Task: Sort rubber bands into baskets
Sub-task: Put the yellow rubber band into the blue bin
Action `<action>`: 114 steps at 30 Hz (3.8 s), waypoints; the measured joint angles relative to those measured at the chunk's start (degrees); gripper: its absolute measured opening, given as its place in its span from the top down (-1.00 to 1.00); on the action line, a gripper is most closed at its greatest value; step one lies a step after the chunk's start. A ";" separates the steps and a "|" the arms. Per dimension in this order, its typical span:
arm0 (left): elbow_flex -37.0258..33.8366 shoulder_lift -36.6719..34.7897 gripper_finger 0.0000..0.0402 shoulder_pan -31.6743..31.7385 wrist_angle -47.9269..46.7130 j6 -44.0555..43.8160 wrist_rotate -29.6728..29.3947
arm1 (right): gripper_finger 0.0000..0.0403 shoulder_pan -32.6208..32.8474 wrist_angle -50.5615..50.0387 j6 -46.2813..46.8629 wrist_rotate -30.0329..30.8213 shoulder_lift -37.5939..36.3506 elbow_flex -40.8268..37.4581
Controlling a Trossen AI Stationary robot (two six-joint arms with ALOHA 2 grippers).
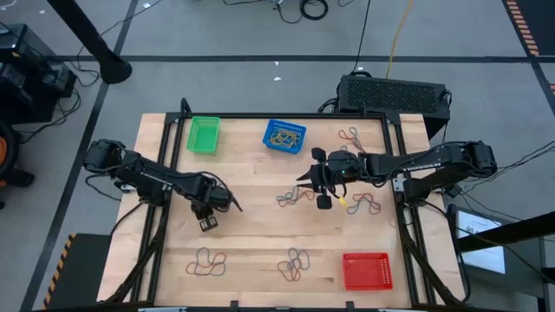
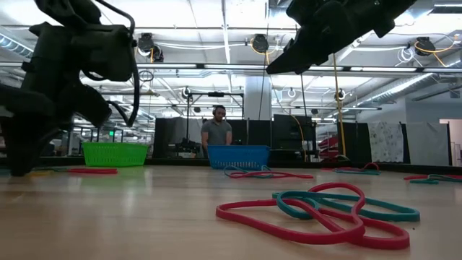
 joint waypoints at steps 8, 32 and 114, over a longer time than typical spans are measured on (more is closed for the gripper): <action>1.71 -0.44 0.98 0.32 -1.65 2.95 -3.16 | 0.65 0.00 -0.35 -0.18 0.00 0.00 0.00; 17.35 -20.45 1.00 0.41 -8.89 1.24 -10.00 | 0.65 0.00 -1.01 -1.03 0.02 -0.02 0.00; 32.65 19.83 1.00 42.49 50.18 43.24 15.24 | 1.00 -37.11 -3.44 -1.76 -19.56 -0.15 -0.01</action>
